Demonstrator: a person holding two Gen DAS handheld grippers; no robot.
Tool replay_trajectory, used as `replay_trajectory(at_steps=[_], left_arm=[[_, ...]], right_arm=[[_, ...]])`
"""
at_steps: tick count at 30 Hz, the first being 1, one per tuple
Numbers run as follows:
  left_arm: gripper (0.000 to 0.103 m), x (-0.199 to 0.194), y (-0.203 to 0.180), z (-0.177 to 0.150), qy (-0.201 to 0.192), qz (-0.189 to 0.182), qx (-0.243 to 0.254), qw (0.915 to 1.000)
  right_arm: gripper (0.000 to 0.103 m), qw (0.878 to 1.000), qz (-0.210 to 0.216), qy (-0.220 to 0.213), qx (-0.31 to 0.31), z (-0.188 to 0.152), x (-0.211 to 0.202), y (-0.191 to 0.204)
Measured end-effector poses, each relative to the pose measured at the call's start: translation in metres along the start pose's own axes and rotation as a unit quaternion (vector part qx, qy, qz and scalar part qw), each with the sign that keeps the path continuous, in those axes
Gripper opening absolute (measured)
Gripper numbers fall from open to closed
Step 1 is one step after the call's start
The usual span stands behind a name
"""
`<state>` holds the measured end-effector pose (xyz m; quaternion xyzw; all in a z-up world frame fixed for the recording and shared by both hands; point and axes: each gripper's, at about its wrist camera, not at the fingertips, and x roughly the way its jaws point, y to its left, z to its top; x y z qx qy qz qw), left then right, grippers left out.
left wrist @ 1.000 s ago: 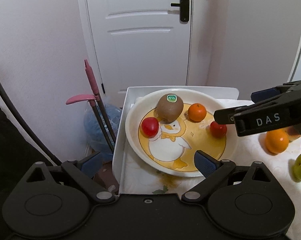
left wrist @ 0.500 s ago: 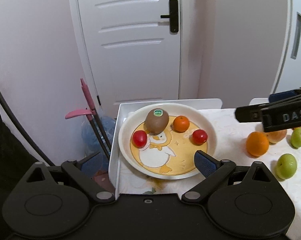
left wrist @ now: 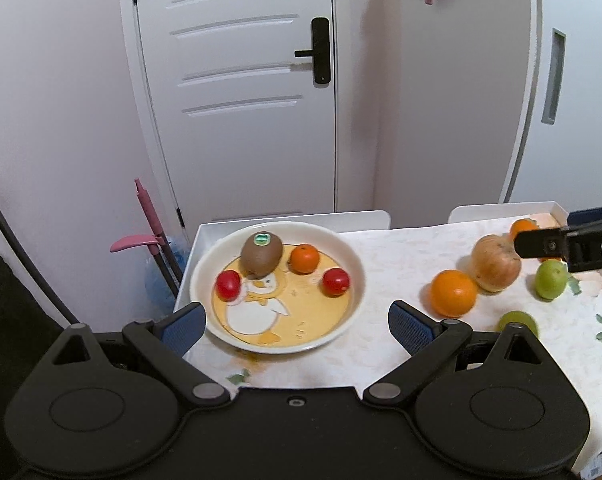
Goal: Organize fruits
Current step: 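Move both tools back over the remaining fruits on the table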
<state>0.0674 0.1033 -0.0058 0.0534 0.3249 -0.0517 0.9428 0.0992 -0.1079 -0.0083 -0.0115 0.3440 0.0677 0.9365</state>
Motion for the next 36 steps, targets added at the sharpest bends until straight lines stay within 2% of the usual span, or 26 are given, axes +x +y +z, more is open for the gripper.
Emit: replay_trajectory(at_steps=[9, 19, 31, 36], left_arm=[[0.100, -0.012, -0.063, -0.007, -0.003, 0.011, -0.024, 0.9996], [0.100, 0.010, -0.143, -0.026, 0.011, 0.003, -0.026, 0.9996], [0.098, 0.060, -0.207, -0.044, 0.021, -0.017, 0.002, 0.9996], [0.090, 0.082, -0.217, -0.049, 0.031, -0.014, 0.009, 0.9994]], right_arm=[[0.103, 1.000, 0.009, 0.003, -0.012, -0.021, -0.012, -0.068], [0.103, 0.999, 0.023, 0.014, -0.030, -0.044, 0.003, -0.130], [0.103, 0.998, 0.047, 0.027, -0.024, -0.066, 0.045, -0.167], [0.103, 0.998, 0.056, 0.032, -0.024, -0.073, 0.060, -0.169]])
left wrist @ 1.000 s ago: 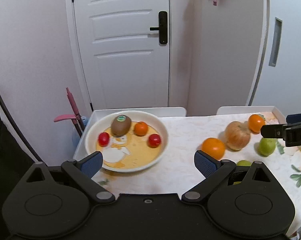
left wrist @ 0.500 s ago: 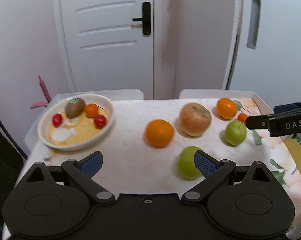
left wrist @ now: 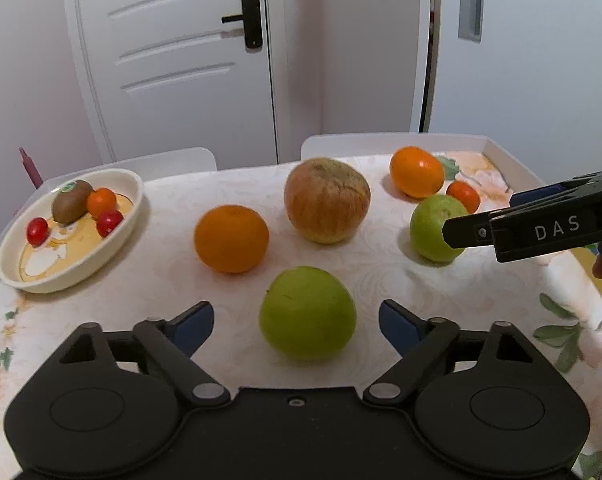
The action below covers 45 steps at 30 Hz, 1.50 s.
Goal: Organize fruits
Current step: 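Move both tools back over the remaining fruits on the table, then grasp the large green fruit with the left tool while the right tool grasps a green apple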
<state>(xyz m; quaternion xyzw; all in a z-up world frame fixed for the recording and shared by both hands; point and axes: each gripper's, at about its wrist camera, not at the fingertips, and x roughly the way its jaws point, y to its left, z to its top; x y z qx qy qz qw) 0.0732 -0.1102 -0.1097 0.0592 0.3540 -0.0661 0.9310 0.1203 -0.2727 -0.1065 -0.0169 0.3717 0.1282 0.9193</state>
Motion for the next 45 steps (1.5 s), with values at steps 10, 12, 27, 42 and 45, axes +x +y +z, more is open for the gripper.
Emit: replay_trajectory(at_steps=[10, 12, 27, 42, 45], left_arm=[[0.069, 0.012, -0.004, 0.000, 0.003, 0.003, 0.002, 1.0000], [0.064, 0.014, -0.004, -0.001, 0.004, -0.001, 0.002, 1.0000], [0.062, 0.011, -0.005, -0.004, 0.002, -0.004, 0.010, 0.9999], [0.062, 0.003, 0.002, -0.007, -0.001, 0.004, -0.003, 1.0000], [0.062, 0.000, 0.004, -0.007, -0.004, 0.006, -0.007, 0.9999]], right_arm=[[0.103, 1.000, 0.010, 0.004, -0.006, -0.001, 0.012, 0.000], [0.103, 1.000, 0.010, 0.005, -0.008, 0.000, 0.013, 0.001], [0.091, 1.000, 0.015, 0.014, -0.013, 0.002, 0.027, 0.004], [0.069, 0.999, 0.011, 0.022, -0.034, 0.005, 0.038, 0.012], [0.069, 0.999, 0.012, 0.022, -0.035, 0.005, 0.036, 0.013]])
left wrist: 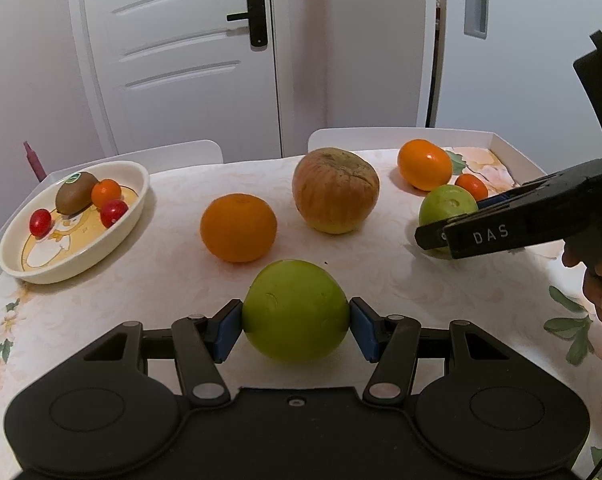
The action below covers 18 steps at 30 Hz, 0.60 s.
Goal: Organize fruits
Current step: 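Grasp the large green fruit with the left tool while the right tool grasps a green apple, then carry the large green fruit to the plate with the left tool while the right tool carries the green apple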
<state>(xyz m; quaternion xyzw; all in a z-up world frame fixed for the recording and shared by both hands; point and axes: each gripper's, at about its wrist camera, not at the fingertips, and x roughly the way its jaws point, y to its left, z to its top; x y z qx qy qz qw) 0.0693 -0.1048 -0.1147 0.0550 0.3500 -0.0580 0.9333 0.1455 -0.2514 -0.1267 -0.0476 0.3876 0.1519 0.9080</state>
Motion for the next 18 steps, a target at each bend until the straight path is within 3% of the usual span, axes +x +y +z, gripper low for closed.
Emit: replay_trajectory(at_steps=[18], left_arm=[[0.062, -0.056, 0.038, 0.024, -0.051, 0.035, -0.035, 0.9974]], right_arm=[[0.069, 0.999, 0.027, -0.034, -0.011, 0.037, -0.047, 0.042]])
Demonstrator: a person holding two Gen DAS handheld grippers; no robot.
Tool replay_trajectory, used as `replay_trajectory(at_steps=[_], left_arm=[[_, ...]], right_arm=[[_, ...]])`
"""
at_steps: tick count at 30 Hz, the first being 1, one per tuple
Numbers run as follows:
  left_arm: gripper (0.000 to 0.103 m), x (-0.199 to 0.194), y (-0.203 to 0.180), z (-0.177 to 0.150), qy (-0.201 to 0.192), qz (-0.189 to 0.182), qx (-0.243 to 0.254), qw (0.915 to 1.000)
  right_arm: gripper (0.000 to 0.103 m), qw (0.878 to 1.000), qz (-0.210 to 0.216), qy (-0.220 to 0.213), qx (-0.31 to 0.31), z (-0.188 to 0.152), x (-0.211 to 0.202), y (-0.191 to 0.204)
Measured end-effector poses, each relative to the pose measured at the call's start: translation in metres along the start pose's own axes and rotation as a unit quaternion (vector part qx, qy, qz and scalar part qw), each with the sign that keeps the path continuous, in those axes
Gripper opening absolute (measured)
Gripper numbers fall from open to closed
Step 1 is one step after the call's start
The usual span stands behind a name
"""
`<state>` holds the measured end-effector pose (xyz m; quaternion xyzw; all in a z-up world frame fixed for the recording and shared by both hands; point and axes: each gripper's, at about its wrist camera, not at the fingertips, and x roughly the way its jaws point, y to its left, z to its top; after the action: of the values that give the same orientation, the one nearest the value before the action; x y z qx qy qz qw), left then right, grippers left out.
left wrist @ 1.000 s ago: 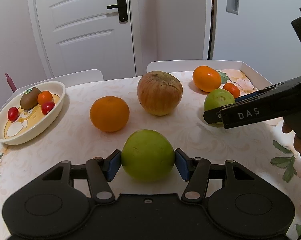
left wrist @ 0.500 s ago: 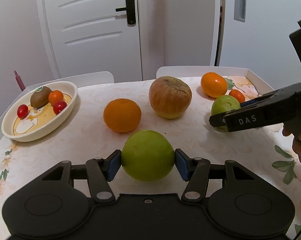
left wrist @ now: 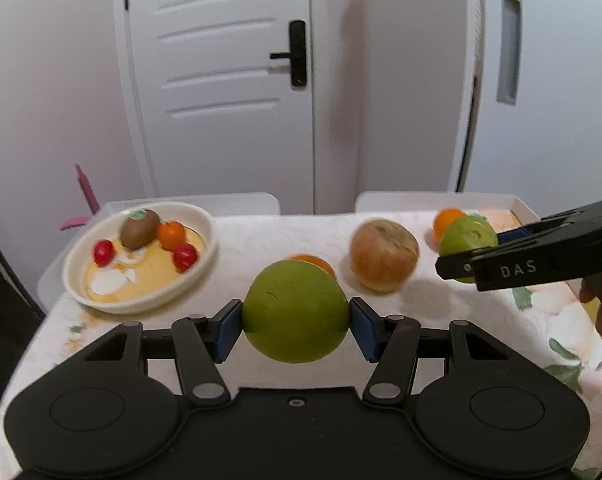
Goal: Organize fruits
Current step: 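Carry the large green fruit to the plate with the left tool while the right tool carries the green apple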
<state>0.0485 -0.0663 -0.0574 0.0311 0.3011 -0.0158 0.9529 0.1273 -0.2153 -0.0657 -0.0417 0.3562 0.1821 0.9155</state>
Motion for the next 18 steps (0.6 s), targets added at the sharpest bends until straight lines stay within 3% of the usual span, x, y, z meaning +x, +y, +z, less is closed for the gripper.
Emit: replay_trajectory(at_steps=[18], left_arm=[[0.062, -0.011, 0.120, 0.036, -0.014, 0.003, 0.013, 0.9998]], right_arm=[[0.069, 0.999, 0.004, -0.014, 0.028, 0.052, 0.011, 0.103]])
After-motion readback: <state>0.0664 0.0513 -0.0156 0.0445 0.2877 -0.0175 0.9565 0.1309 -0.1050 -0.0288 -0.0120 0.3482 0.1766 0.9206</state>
